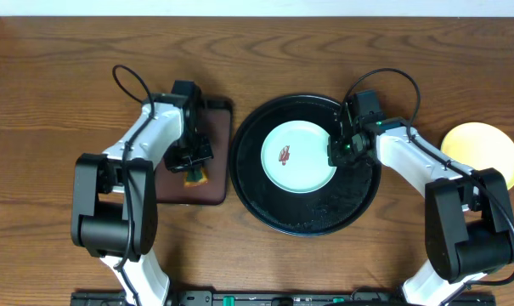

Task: Clean dirty plates on tray and stack at the side
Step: 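Dip the sponge in the tray water with the left gripper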

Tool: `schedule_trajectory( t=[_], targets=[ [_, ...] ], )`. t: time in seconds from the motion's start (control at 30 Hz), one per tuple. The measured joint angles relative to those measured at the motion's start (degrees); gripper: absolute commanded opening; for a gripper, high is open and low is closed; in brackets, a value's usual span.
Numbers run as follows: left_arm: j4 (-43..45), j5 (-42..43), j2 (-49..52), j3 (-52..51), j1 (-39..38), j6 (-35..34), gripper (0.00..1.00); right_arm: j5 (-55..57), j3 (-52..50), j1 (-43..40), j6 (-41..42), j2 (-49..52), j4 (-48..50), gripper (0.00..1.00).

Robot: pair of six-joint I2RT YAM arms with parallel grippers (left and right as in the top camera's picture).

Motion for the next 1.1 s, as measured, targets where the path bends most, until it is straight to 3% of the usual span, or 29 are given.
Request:
schedule_trajectory(
  t=[0.03, 0.07, 0.27, 0.43, 0.53, 0.63, 0.9, 0.93, 0.97, 1.1],
  targets=[
    [-1.9, -0.1, 0.1, 1.5, 0.0, 0.3, 0.26, 0.0, 0.0, 0.0, 0.0, 0.0, 0.0, 0.01],
    [-3.9, -0.2, 0.0, 3.9, 0.0, 1.2, 0.29, 0.0, 0.0, 0.0, 0.0, 0.0, 0.0, 0.01],
    [-5.9, -0.3, -1.7, 8.7, 0.0, 1.5, 0.34, 0.0, 0.0, 0.0, 0.0, 0.0, 0.0, 0.01],
    [-0.4, -3.7, -1.8, 1.4, 0.0, -3.7, 0.36, 0.0, 0.0, 0.0, 0.0, 0.0, 0.0, 0.01],
    [3.0, -4.7, -1.8, -2.5, 0.0, -5.9, 0.29, 0.0, 0.0, 0.0, 0.0, 0.0, 0.0, 0.01],
    [7.4, -4.1, -1.8, -5.3, 0.0, -6.8, 0.08, 0.0, 0.0, 0.0, 0.0, 0.0, -0.1, 0.01],
    [9.7, -1.8, -2.2, -7.0, 0.2, -3.5, 0.08, 0.0, 0.0, 0.0, 0.0, 0.0, -0.1, 0.01],
    [8.6, -1.8, -2.3, -6.6, 0.3, -3.0, 0.29, 0.0, 0.0, 0.0, 0.0, 0.0, -0.1, 0.01],
    [7.1, -1.8, -2.3, -5.9, 0.4, -2.7, 0.42, 0.0, 0.0, 0.0, 0.0, 0.0, -0.1, 0.01],
    [3.2, -2.1, -3.7, -3.4, 0.7, -1.0, 0.51, 0.0, 0.0, 0.0, 0.0, 0.0, -0.1, 0.01]
  ],
)
